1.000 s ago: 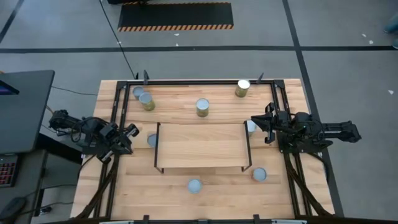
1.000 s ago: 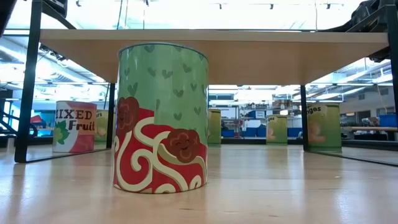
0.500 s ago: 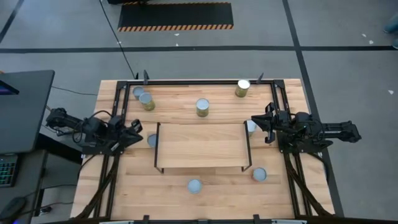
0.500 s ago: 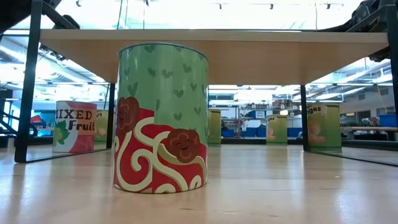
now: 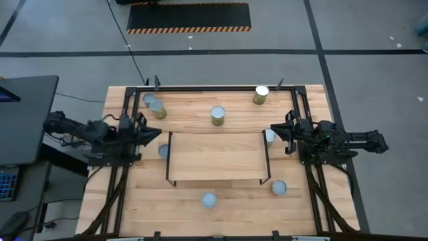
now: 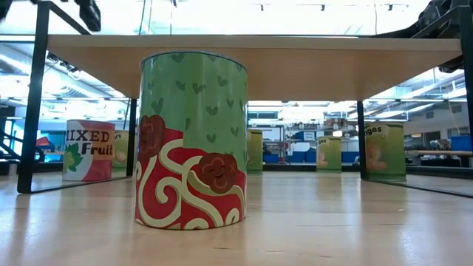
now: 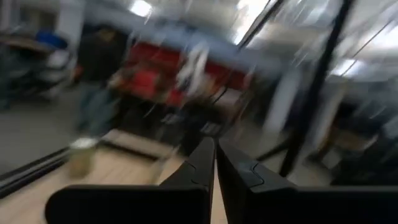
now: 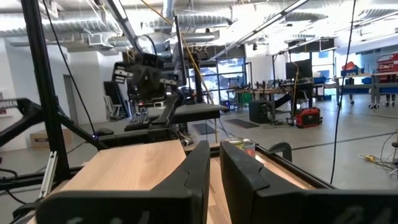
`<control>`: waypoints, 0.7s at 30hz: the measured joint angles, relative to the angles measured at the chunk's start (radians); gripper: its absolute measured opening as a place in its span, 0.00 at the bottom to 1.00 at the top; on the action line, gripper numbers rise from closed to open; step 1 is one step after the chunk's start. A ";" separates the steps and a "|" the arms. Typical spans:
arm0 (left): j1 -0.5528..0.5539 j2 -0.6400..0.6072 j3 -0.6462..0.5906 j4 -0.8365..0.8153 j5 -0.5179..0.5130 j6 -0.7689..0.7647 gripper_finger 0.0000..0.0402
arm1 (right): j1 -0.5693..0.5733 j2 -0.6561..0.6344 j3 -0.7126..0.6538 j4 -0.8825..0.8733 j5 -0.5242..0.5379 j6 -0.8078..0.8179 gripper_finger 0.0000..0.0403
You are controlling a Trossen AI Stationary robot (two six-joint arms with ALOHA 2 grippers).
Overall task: Pick and place cans onto a shelf
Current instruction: Put the canned mixed fruits on the shelf
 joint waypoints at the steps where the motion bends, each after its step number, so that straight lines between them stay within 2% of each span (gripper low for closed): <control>1: 0.000 0.027 0.059 -0.109 -0.015 -0.014 0.06 | 0.000 0.000 0.000 0.000 0.000 0.000 0.11; 7: 0.000 0.155 0.387 -0.800 -0.023 -0.257 0.06 | 0.000 0.000 0.000 0.000 0.000 0.000 0.11; 10: 0.000 0.203 0.511 -1.079 -0.016 -0.358 0.06 | 0.000 0.000 0.000 0.000 0.000 0.000 0.11; 12: 0.000 0.229 0.553 -1.221 0.029 -0.410 0.07 | 0.000 0.000 0.000 0.000 0.000 0.000 0.11; 16: -0.001 0.251 0.548 -1.342 0.140 -0.467 0.14 | 0.000 0.000 0.000 0.001 0.000 0.000 0.11; 21: 0.000 0.284 0.473 -1.332 0.194 -0.434 0.36 | 0.000 0.000 0.000 0.002 0.004 0.000 0.11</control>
